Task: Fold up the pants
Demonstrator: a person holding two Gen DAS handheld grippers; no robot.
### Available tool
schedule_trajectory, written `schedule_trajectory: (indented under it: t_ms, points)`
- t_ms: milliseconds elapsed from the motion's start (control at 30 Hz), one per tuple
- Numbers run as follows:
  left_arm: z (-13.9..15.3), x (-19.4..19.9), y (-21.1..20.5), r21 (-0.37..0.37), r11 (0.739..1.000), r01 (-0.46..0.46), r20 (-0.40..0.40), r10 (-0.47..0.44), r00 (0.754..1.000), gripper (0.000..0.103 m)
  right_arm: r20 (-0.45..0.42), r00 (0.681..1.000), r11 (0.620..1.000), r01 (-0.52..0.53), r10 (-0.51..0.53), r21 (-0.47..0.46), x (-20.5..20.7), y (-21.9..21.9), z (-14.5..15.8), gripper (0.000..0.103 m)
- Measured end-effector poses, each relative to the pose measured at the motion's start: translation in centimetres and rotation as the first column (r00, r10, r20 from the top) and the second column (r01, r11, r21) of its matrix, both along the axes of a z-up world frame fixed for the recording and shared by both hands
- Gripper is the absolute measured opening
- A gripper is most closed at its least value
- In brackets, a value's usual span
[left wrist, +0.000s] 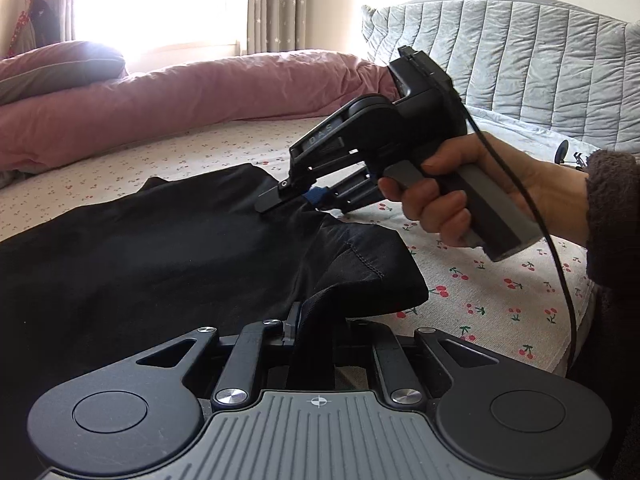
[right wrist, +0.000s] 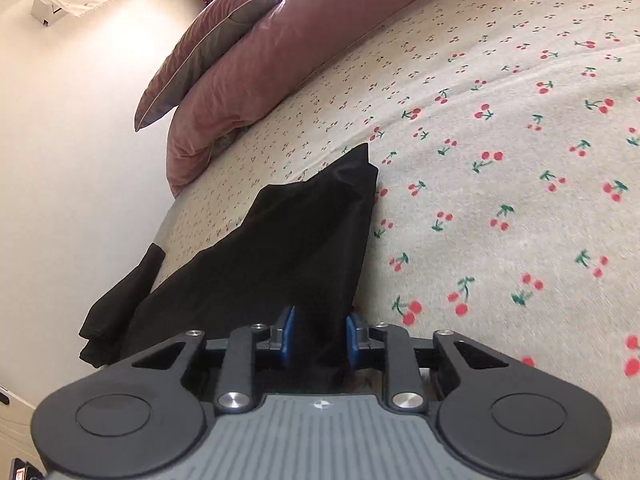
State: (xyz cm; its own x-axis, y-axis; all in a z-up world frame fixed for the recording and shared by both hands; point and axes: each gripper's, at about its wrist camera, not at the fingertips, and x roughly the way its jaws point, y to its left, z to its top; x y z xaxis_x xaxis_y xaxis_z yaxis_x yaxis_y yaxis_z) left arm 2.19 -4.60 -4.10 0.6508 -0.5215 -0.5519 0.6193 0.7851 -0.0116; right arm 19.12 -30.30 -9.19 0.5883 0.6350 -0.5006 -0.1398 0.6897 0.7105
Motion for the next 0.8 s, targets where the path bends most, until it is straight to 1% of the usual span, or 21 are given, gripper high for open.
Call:
schedule_trajectory:
  t_ms: [67,100,133,200,233,367,467,600,700,800]
  points:
    - [0.0,0.1,0.2,-0.008,1.000,-0.005,-0.003,0.005,1.000,0.007,0.005,1.000,1.000,0.004,-0.004,-0.004,1.2,0.5,-0.2,0.001]
    - [0.0,0.1,0.2,-0.011,1.000,-0.012,-0.001,0.012,1.000,0.004,0.001,1.000,1.000,0.004,-0.004,0.003,1.6,0.6,-0.3,0.001]
    - [0.1,0.2,0.3,-0.018,1.000,-0.016,-0.008,0.016,1.000,0.003,0.005,1.000,1.000,0.004,-0.004,0.000,1.6,0.8,-0.2,0.001]
    - [0.6,0.3,0.2,-0.042,0.999,-0.026,-0.034,0.025,0.999,0.002,0.050,0.999,0.997,-0.005,0.009,-0.077,1.1,1.3,1.0,0.000]
    - [0.9,0.3,0.0,-0.053,0.998,-0.028,-0.039,0.026,0.999,0.002,0.062,0.998,0.996,0.000,0.005,-0.084,0.9,1.2,1.4,0.000]
    - [2.2,-0.1,-1.4,-0.114,0.993,-0.009,-0.056,0.003,0.998,0.002,0.066,0.998,0.998,0.029,-0.025,-0.061,0.1,-1.3,1.8,0.000]
    - [2.8,-0.5,-2.7,-0.158,0.987,0.025,-0.072,-0.037,0.997,0.002,0.051,0.997,0.997,0.064,-0.062,-0.048,-1.3,-4.0,1.9,0.000]
    - [2.9,-1.1,-4.7,-0.225,0.972,0.075,-0.110,-0.102,0.989,0.001,0.025,0.990,0.990,0.137,-0.136,-0.016,-4.1,-8.0,1.8,0.000]
    - [2.9,-1.4,-6.2,-0.251,0.961,0.118,-0.124,-0.153,0.980,0.001,0.000,0.980,0.980,0.197,-0.197,0.012,-6.4,-10.4,1.8,0.000]
    - [3.3,-1.2,-6.8,-0.271,0.952,0.141,-0.129,-0.181,0.975,0.001,-0.023,0.969,0.969,0.247,-0.246,0.033,-8.3,-12.1,1.7,0.000]
